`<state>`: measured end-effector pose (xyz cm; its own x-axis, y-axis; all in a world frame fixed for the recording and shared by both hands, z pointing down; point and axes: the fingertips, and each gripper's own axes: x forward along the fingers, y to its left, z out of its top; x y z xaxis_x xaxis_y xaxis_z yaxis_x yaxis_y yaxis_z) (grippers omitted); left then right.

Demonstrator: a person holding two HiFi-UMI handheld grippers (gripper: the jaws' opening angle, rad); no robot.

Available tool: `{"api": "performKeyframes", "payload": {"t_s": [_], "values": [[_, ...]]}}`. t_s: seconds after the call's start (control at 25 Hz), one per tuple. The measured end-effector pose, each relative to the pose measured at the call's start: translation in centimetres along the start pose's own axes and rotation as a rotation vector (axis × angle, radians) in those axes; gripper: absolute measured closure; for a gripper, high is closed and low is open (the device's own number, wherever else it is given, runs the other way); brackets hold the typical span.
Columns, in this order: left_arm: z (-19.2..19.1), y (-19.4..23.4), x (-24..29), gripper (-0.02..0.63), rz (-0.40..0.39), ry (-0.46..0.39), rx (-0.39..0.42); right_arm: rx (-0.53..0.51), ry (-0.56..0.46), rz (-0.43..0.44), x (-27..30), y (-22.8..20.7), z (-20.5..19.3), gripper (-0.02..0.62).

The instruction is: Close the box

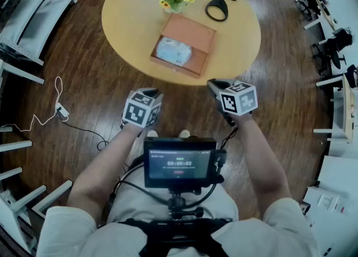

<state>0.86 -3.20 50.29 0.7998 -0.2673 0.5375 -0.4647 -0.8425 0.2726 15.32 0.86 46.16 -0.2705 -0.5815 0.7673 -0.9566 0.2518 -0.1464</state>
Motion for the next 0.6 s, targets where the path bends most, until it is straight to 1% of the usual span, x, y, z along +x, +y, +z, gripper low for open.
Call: {"api": "performKeyframes", "payload": {"t_s": [0.04,0.12,0.32,0.44,0.6], "values": [[-0.3,0.0,0.2,0.551,0.004,0.005,0.006,-0.011,0.013,0.002,0.5,-0.2,0.2,0.594],[-0.7,0.3,0.8,0.601,0.017,0.017,0.012,-0.031,0.034,0.011,1.7,-0.9,0.8,0.594],[-0.4,1.7,4.2,0.601,0.045,0.048,-0.045,-0.106,0.078,0.053,5.3,-4.1,4.9,0.594],[-0.2,2.0,6.0,0.601,0.080,0.060,-0.057,-0.161,0.112,0.078,7.6,-6.3,7.3,0.594],[1.0,2.8,8.3,0.601,0.127,0.027,-0.083,-0.230,0.161,0.114,10.9,-8.9,9.7,0.594]]}}
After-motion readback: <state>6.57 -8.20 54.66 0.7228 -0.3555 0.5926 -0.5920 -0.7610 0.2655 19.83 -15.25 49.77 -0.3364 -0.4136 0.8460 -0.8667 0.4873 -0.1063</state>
